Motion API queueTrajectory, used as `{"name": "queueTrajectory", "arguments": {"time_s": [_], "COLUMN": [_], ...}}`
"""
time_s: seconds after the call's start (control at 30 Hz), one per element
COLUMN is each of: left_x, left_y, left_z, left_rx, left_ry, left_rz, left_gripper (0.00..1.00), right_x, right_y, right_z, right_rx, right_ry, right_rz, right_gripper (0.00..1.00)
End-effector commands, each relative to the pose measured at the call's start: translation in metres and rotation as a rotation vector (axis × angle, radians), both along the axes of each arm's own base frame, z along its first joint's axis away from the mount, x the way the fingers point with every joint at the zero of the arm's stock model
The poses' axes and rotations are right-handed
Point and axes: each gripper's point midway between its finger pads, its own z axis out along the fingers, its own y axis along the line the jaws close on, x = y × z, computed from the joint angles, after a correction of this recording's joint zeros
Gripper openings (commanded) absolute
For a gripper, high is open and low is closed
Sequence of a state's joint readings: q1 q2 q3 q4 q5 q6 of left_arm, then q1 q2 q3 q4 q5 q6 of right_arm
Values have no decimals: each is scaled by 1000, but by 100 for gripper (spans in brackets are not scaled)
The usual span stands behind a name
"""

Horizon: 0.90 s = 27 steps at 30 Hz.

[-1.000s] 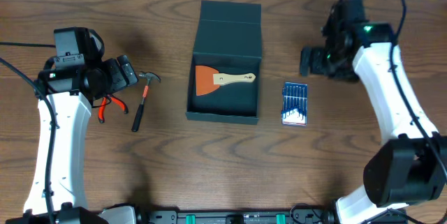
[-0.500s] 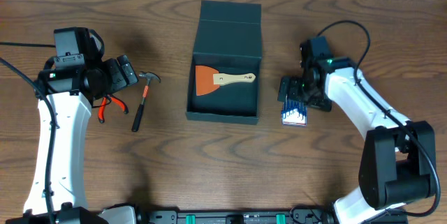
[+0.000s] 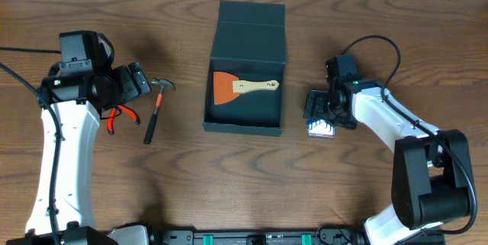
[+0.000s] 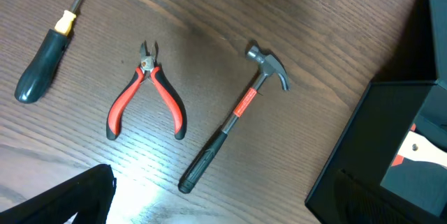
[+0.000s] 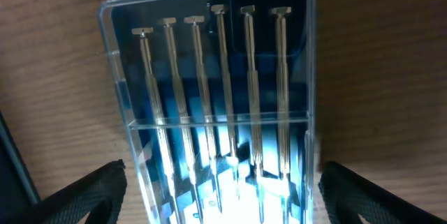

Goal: Pack container
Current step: 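Grasp the clear precision screwdriver case with the right gripper, then lower the screwdriver case into the box beside the scraper and release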

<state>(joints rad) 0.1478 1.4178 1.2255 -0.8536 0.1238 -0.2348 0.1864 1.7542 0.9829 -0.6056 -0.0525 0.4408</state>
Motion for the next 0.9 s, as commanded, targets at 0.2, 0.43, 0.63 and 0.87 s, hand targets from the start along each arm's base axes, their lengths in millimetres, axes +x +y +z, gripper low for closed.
{"name": "queueTrajectory", "arguments": {"time_s": [0.2,0.43,0.63,0.87], "left_x": [-1,-1,-1,-1], "left_y": [3,3,3,3], "left_z": [0,0,0,0], "left_rx": [14,14,14,14], "left_ry": [6,6,6,5], "left_rz": [1,0,1,1], "left_gripper": [98,98,98,98], "right_x": [-10,4,59,78], "right_y": [-5,7,26,89], "right_z": [-15,0,83,185], "right_rx": [-5,38,14,4], "right_ry": [15,-28,-217,-412], "right_rz": [-14,81,296,711], "right_gripper": [80,58,27,1]}}
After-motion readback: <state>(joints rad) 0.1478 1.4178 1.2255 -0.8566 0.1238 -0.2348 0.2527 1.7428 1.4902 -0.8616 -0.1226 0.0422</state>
